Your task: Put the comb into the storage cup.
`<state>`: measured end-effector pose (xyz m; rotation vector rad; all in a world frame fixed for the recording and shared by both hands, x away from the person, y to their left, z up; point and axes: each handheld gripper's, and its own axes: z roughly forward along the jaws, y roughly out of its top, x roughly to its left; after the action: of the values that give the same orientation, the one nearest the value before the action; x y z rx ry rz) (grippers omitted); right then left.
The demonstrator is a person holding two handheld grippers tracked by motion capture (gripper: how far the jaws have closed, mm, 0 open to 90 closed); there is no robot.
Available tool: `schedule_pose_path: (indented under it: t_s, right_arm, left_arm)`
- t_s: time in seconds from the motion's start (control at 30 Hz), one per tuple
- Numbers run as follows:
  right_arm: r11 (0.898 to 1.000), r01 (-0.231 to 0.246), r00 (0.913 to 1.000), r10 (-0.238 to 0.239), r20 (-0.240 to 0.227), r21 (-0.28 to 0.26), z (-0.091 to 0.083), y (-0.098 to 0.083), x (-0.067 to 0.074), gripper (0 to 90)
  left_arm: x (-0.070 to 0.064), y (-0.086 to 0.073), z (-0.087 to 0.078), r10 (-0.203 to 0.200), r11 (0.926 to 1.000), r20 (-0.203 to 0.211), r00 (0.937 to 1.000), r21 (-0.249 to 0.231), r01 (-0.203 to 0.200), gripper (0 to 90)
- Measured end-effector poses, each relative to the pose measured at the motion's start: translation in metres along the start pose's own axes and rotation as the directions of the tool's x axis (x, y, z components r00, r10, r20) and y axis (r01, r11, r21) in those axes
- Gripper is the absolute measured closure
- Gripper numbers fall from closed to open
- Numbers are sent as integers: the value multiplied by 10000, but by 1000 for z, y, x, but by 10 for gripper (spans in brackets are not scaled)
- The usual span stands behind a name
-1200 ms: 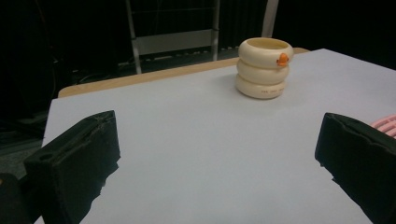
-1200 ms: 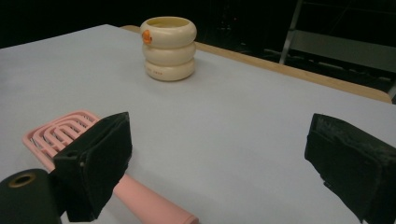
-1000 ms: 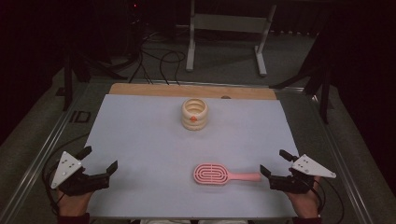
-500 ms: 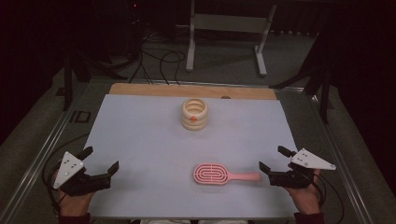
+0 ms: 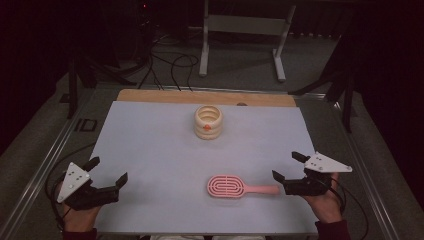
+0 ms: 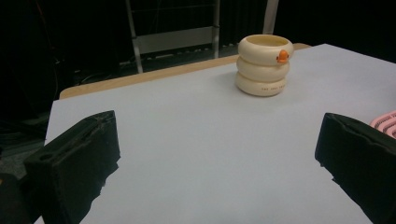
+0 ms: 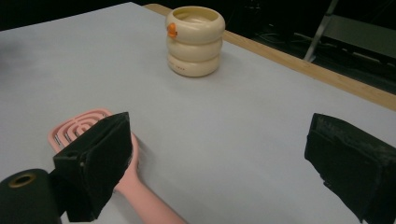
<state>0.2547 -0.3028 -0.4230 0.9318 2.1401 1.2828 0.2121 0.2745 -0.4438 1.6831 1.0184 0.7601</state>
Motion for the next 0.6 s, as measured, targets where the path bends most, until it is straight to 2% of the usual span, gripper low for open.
schedule_pose_path:
  t_s: [0.13, 0.6]
  right_arm:
    - [10000, -31, 9999, 31, -117, -46, 1, 4, -1, 76]
    - [9972, 616, 9975, -600, -372, 419, 5, 19, -6, 76]
  left_arm:
    - [0, 0, 0, -1, 10000, 6, 10000, 9, 1, 4]
    - [0, 1, 0, -70, 10000, -21, 10000, 37, 70, 4]
